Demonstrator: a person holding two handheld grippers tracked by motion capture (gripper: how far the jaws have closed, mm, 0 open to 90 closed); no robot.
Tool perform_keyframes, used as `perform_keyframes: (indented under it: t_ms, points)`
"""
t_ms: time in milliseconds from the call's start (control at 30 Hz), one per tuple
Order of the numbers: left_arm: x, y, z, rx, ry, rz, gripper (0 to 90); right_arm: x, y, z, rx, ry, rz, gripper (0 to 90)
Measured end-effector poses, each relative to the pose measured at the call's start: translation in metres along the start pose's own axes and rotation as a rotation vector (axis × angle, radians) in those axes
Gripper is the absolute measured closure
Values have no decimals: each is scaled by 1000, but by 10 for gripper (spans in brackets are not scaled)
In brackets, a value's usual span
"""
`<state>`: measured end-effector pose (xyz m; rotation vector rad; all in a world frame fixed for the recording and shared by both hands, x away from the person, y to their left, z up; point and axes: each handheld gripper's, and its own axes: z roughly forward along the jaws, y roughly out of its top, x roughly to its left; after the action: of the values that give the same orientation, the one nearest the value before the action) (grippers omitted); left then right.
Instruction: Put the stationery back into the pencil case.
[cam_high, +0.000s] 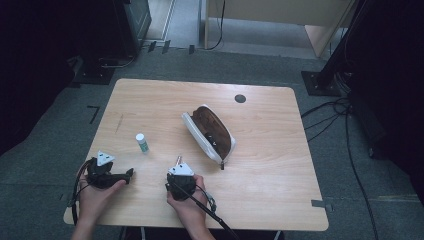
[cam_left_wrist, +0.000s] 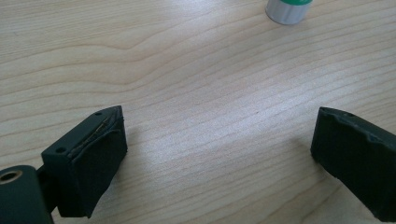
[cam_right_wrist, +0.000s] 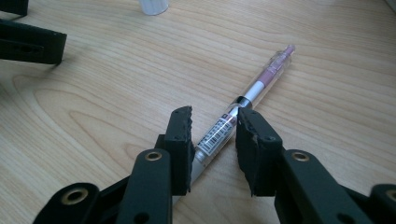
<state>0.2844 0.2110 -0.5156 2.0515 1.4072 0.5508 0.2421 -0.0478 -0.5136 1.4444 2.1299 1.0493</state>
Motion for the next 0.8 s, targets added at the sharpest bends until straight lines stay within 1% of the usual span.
perform_keyframes:
  t_ms: [100, 233, 367, 433, 467, 567, 633, 700, 767, 800]
  points:
    - [0, 0, 0, 1, 0, 0, 36, 2, -1, -2, 4, -15, -7, 662]
    - [0, 0, 0, 0, 1, 0, 35, 5, -3, -1, 30, -2, -11, 590]
    - [-1, 0, 0, 1, 1, 2, 36, 11, -4, -3, 39, -13, -48, 588]
    - [-1, 0, 0, 1, 0, 2, 36, 13, -6, -4, 40, -23, -68, 606]
    - [-1, 0, 0, 2, 0, 2, 36, 14, -6, -4, 39, -22, -70, 621]
    - [0, 0, 0, 2, 0, 4, 36, 13, -5, -5, 42, 12, -59, 680]
    - [0, 0, 0, 0, -1, 3, 36, 12, -5, -5, 46, 29, -64, 699]
    - [0, 0, 0, -1, -1, 3, 36, 9, -3, -5, 52, 45, -53, 727]
    - [0, 0, 0, -1, -2, 3, 36, 7, -1, -6, 50, 49, -50, 755]
    - [0, 0, 0, -1, -2, 3, 36, 6, -1, -7, 46, 41, -56, 779]
